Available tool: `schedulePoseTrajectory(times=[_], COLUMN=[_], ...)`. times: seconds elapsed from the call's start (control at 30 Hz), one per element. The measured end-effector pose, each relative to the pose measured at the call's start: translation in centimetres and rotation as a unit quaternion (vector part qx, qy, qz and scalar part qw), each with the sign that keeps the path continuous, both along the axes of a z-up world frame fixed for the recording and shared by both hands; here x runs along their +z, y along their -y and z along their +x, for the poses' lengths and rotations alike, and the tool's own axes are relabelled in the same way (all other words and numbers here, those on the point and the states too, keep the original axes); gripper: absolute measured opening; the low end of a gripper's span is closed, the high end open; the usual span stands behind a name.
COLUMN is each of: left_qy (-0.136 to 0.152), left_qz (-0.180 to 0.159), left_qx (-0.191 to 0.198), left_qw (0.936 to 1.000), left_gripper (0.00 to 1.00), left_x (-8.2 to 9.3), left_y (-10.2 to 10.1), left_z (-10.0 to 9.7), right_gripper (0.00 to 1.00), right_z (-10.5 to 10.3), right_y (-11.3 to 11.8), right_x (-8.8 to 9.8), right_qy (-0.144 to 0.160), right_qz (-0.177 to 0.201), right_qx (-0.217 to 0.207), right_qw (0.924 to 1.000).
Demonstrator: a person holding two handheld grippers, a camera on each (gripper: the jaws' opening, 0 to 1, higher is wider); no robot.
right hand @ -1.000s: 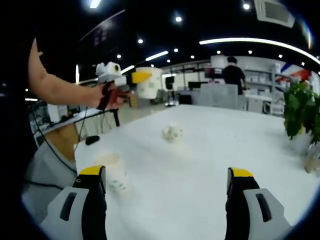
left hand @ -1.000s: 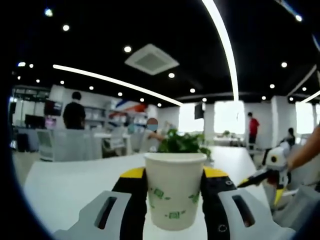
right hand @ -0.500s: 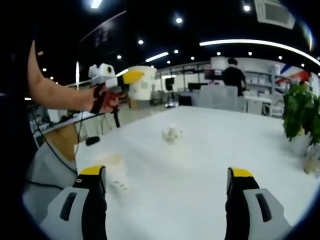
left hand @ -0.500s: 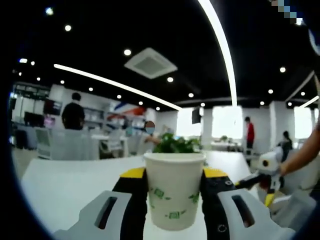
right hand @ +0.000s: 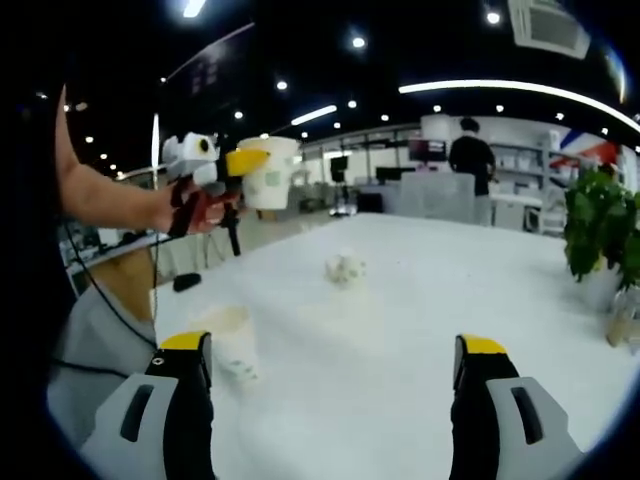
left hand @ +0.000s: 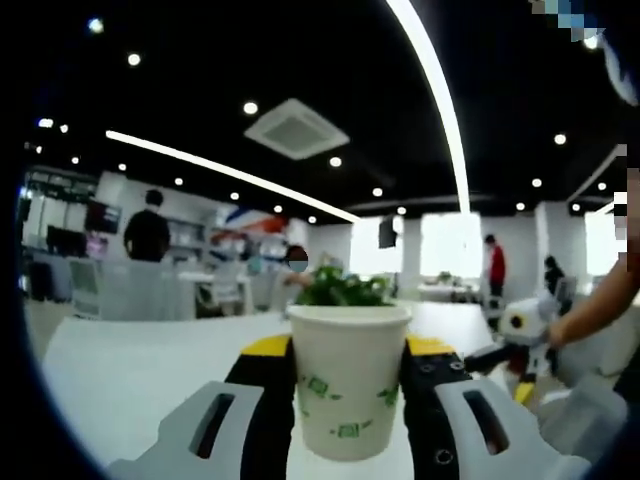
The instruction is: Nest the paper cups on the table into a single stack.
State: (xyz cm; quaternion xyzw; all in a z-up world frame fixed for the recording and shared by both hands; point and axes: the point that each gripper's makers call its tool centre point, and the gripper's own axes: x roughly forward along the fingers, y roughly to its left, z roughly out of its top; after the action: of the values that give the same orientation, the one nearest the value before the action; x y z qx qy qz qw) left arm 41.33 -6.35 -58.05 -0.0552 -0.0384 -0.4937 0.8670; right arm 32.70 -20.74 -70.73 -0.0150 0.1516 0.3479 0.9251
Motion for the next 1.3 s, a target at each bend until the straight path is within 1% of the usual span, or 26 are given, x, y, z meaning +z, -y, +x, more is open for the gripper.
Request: schedulePoseTrajectory(times=[0.03,0.1,0.17,0.37,0.47,0.63,0.7,0.73,0.9,1.1,1.3], left_qy=[0.005,0.006,0.013,0.007,0.012,0.006,0.000,-0.001,0.002,0.003,0.008], left_qz=[0.007,0.005,0.011,0.003,0.016,0.010,-0.007,-0.010,-0.009,-0.021,-0.023], left_qx=[-0.004,-0.004,-0.007,-0.011,-0.016,-0.020,-0.012,-0.011,-0.015,-0.011,-0.012], left_qw=[1.0000,1.0000,0.9998,0.9999,0.9997,0.9997,0.9999,0.9999,0.9998,0.9997,0.9996], left_gripper=[0.39,0.39,0.39,0.39,0.39,0.39,0.39,0.39,0.39,0.39,0.39], left_x=[-0.1,0.1,0.0,-0.1,-0.4,-0.5,-0.2,-0.2,-0.2,0.3,0.1], left_y=[0.1,0.1,0.3,0.4,0.6,0.4,0.1,0.1,0.3,0.0,0.3], left_z=[-0.4,-0.7,-1.2,-2.2,-3.2,-4.2,-4.2,-4.3,-5.3,-6.0,-7.0], right_gripper=[0.99,0.99,0.99,0.99,0.99,0.99,0.99,0.99,0.99,0.99,0.99], right_z=[-0.1,-0.1,-0.1,-0.2,-0.2,-0.2,-0.2,-0.3,-0.3,-0.6,-0.8], right_y=[0.0,0.0,-0.1,-0.4,-0.3,-0.3,-0.3,-0.4,-0.4,-0.5,-0.8], right_x=[0.1,0.1,0.1,0.1,0.1,0.0,0.0,0.1,0.2,0.2,0.0], right_qy=[0.000,0.001,0.000,0.001,0.001,0.000,0.000,0.000,0.001,0.001,-0.002], right_qz=[0.000,0.001,0.002,0.005,0.006,0.006,0.007,0.007,0.007,0.006,0.007], right_qx=[0.000,-0.001,0.000,0.000,0.000,-0.001,-0.001,0.000,-0.001,-0.001,0.002], right_qw=[1.0000,1.0000,1.0000,1.0000,1.0000,1.0000,1.0000,1.0000,1.0000,1.0000,1.0000])
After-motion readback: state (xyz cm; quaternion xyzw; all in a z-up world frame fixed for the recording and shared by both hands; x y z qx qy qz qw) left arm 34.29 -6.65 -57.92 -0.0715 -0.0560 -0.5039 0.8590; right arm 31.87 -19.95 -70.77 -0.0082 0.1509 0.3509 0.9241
